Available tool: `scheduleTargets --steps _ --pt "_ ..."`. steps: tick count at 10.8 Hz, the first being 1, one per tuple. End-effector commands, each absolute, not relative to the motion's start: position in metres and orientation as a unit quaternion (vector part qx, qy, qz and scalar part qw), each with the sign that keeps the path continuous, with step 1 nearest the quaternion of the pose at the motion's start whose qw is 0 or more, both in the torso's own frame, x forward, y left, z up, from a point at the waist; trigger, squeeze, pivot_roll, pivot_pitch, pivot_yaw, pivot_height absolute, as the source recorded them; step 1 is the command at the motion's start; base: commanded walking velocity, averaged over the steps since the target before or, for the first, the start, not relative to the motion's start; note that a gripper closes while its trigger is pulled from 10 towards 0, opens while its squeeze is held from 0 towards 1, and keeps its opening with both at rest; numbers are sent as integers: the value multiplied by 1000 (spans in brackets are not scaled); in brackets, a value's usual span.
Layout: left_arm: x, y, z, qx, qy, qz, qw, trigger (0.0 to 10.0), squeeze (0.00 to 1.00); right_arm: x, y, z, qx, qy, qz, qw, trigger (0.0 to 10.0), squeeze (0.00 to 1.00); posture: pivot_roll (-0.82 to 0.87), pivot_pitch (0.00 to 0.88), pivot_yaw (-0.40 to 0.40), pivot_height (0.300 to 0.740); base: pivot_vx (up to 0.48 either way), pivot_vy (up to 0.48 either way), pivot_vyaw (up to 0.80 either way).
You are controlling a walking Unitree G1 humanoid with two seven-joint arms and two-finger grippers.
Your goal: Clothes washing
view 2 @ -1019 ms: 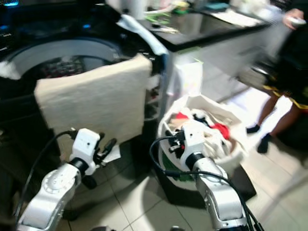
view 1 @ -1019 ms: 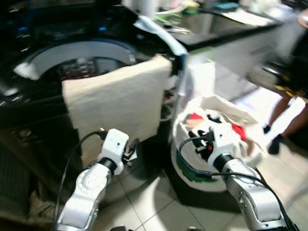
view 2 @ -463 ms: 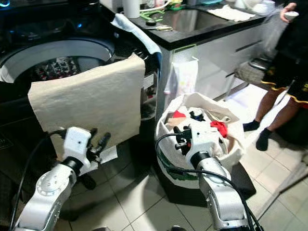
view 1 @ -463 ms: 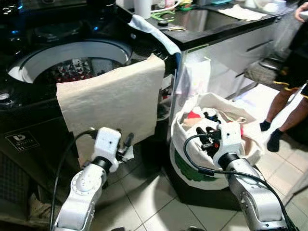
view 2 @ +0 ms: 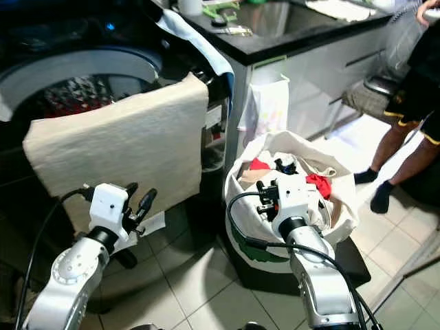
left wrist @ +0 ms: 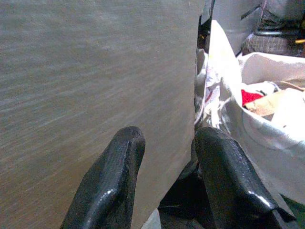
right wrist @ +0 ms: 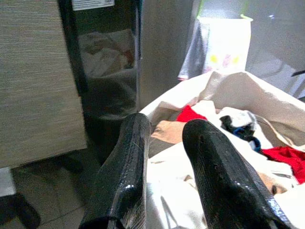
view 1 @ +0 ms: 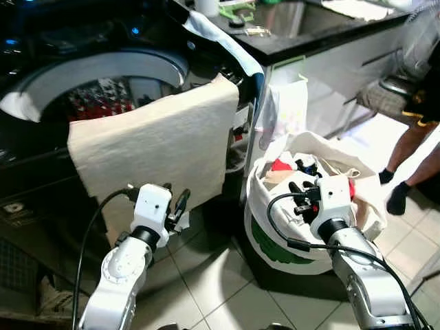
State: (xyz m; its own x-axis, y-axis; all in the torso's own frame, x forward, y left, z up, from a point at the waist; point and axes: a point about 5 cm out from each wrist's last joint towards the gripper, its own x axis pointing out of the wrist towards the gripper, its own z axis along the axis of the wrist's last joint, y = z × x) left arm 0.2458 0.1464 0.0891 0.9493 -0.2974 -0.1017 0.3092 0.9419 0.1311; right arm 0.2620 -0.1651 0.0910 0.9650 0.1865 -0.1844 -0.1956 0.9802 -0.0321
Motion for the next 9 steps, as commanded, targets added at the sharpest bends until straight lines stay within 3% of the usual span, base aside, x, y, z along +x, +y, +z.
scheduleTargets --steps 1,9 --pt "244 144 93 80 29 -158 984 10000 0 260 -166 90 -24 89 92 992 10000 0 -49 0 24 719 0 -398 0" --pt "242 138 99 82 7 -160 984 10000 0 257 -166 86 -16 97 96 991 10000 0 -57 0 21 719 0 0 0"
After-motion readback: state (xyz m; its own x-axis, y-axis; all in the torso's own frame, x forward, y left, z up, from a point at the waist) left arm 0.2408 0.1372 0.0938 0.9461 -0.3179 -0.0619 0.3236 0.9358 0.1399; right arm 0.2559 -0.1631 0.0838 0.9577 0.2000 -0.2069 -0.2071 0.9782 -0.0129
